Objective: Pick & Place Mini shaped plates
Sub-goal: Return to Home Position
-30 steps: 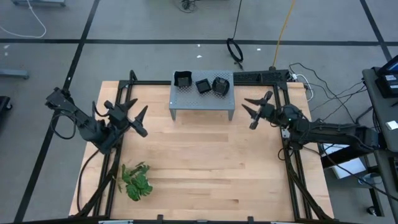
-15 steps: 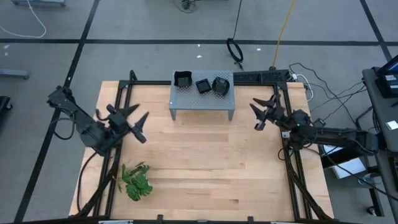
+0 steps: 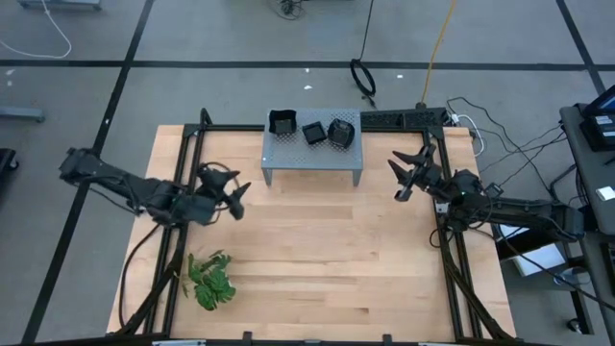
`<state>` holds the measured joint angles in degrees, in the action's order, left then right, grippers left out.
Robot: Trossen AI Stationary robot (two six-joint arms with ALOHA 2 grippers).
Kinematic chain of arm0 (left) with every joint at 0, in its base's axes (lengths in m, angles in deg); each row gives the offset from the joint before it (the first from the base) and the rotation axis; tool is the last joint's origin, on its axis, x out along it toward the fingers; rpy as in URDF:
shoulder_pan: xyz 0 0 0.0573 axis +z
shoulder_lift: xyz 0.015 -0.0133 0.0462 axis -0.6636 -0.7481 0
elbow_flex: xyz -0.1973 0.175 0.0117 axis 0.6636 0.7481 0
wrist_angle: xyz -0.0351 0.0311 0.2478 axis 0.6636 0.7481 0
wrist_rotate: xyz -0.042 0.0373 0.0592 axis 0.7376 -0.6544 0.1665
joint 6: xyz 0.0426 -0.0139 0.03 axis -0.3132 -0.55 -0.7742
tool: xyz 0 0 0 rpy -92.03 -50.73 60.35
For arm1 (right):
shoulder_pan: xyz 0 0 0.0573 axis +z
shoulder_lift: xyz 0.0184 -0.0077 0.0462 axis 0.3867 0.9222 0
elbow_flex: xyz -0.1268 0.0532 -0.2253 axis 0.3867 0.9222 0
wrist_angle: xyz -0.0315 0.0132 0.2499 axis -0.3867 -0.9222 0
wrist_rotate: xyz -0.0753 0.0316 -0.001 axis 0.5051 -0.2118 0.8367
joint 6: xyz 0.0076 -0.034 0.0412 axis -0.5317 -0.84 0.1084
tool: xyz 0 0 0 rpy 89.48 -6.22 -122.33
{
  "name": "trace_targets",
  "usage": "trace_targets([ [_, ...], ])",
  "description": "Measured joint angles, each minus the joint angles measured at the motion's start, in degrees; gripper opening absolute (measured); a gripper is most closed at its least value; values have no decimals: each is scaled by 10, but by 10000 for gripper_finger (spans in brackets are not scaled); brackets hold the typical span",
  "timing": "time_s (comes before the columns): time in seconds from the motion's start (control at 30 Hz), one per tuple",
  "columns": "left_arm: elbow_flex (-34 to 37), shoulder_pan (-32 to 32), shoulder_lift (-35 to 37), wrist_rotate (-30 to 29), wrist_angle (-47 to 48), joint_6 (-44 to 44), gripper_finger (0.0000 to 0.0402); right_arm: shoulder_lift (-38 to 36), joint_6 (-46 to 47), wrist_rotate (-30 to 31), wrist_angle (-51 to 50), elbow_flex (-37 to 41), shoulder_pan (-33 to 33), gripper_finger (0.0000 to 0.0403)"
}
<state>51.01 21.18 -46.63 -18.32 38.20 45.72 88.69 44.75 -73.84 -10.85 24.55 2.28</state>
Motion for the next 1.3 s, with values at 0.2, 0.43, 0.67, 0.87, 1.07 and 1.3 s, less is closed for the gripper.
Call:
trace_targets([
  [0.2,29,109,35,17,75,-7,230,0,0,-1,-27,0,0,114],
  [0.43,29,187,137,44,159,3,230,0,0,-1,-56,0,0,114],
  [0.67,81,195,225,56,120,-4,230,1,0,-1,-55,1,0,114],
  [0.87,188,195,280,58,-20,-22,230,1,0,-1,-55,1,0,114],
  [1.07,295,195,291,85,-227,-69,230,1,0,-1,-55,1,0,114],
  [1.3,377,195,289,100,-406,-124,230,1,0,-1,-55,1,0,114],
])
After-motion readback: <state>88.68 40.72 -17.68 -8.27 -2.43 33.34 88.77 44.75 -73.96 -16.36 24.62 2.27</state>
